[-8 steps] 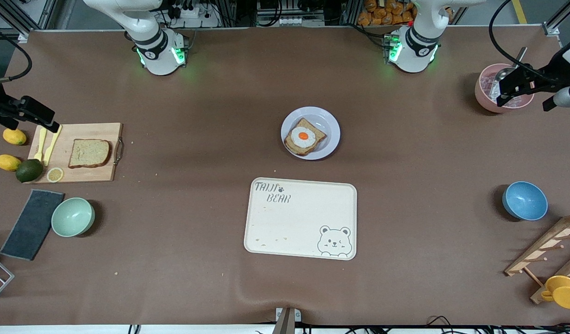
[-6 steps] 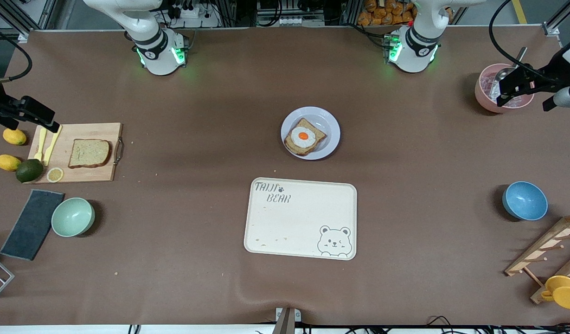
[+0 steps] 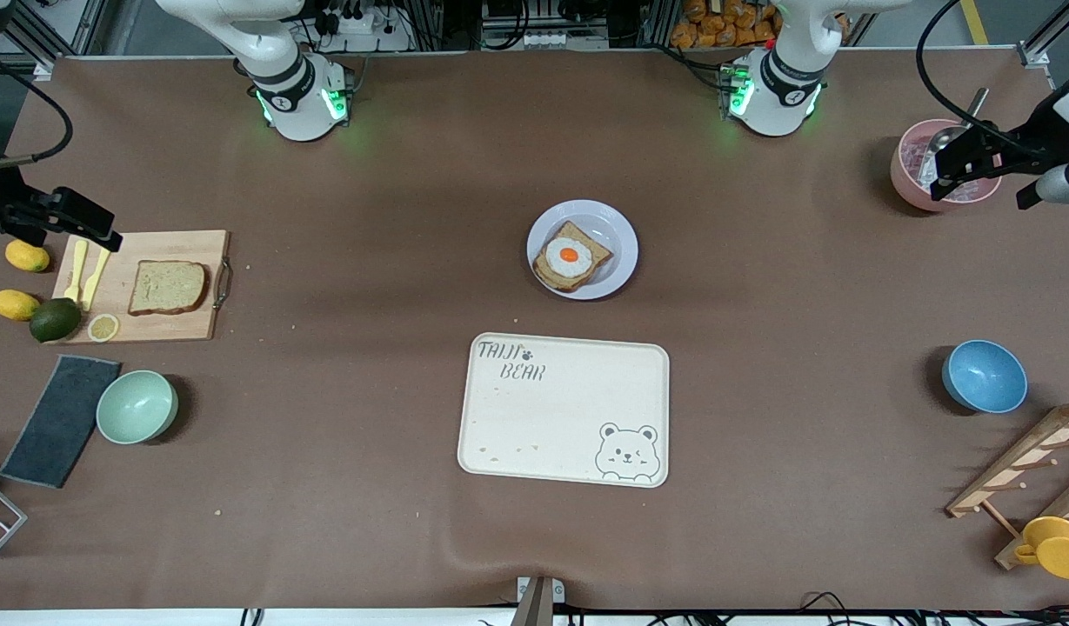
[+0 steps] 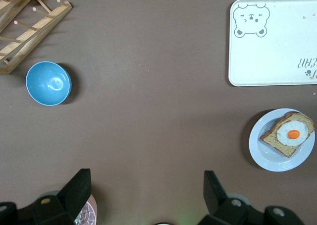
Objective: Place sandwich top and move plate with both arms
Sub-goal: 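Move the right gripper down toward the bread slice on the cutting board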
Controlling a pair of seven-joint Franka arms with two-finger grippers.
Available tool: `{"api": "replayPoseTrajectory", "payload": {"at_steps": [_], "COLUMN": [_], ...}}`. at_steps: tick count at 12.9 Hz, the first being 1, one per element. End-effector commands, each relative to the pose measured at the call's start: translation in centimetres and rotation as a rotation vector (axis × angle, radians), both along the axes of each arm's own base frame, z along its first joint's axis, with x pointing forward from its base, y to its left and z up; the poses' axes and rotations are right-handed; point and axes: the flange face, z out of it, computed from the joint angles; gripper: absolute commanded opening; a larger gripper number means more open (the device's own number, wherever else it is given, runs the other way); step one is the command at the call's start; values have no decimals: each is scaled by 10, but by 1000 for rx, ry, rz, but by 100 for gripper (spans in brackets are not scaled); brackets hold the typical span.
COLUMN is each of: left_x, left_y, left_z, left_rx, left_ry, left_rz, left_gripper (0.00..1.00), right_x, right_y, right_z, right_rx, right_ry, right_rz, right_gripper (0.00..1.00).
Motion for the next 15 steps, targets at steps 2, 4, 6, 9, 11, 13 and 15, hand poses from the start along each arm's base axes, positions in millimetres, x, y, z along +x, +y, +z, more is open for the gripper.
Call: {"api": "replayPoseTrajectory", "payload": {"at_steps": [2, 4, 6, 9, 11, 13, 15], "left_x": [-3, -7, -7, -7, -5, -3, -2], "left_y": [-1, 1, 5, 8, 4, -7, -10], "left_z": [3, 9, 8, 6, 0, -3, 3], "left_rx": [0, -9, -8, -11, -11, -13, -63], "left_ry": [8, -2, 4, 7, 21, 24, -2], "left_rz": [2, 1, 8, 14, 15, 15, 35], "left_gripper": [100, 100, 100, 100, 100, 100, 100], "right_x": [1, -2, -7, -16, -25, -35, -38], "right_y": [-25, -48, -67, -98, -134, -170, -200], "right_z": [-44, -70, -97, -130, -162, -200, -238], "right_rx": [-20, -3, 19, 28, 76, 107, 179], "right_ry": [65, 85, 107, 113, 82, 92, 103], "right_rz": [-43, -16, -42, -41, 8, 36, 75], "right_gripper": [100, 100, 100, 100, 100, 100, 100]}}
